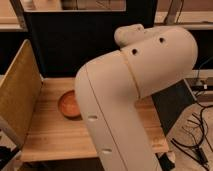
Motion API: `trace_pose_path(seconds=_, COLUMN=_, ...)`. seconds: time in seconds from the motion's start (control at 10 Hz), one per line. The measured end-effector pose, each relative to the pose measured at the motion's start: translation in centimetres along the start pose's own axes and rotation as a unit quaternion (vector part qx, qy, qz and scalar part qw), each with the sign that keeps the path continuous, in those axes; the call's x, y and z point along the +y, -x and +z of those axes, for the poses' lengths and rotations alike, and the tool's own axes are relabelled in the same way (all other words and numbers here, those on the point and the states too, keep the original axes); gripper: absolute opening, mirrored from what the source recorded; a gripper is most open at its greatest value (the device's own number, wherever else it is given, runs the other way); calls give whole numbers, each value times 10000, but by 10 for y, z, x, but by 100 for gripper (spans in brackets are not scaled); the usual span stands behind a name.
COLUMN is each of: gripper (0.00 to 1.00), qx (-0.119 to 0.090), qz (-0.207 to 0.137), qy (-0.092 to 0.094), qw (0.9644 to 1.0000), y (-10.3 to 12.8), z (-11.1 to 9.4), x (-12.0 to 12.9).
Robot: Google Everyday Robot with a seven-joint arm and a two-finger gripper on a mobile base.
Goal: Push the ceramic bowl across the table
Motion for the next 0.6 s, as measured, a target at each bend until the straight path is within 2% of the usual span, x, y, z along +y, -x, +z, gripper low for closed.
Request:
trace_pose_path(seconds=0.1, gripper=4, qx=-4, qz=-29, qy=-29, qw=10000, y=0, z=0, x=0)
trace_pose_path(seconds=0.3, gripper=0, qx=-55, qz=-384, qy=-262, qw=9989, y=-4, z=0, x=20)
trace_pose_path(seconds=0.4, gripper=0, qx=-98, qz=-727, qy=-424, qw=9964, y=-11, z=1, x=43)
trace_pose_path(seconds=0.5, gripper=0, qx=-125, qz=-1238, qy=-609, qw=9904, y=-27, z=5, x=82)
trace_pose_path(seconds=0.6, gripper=0, qx=-150, qz=-1535, qy=-676, qw=9857, y=-37, z=9, x=107)
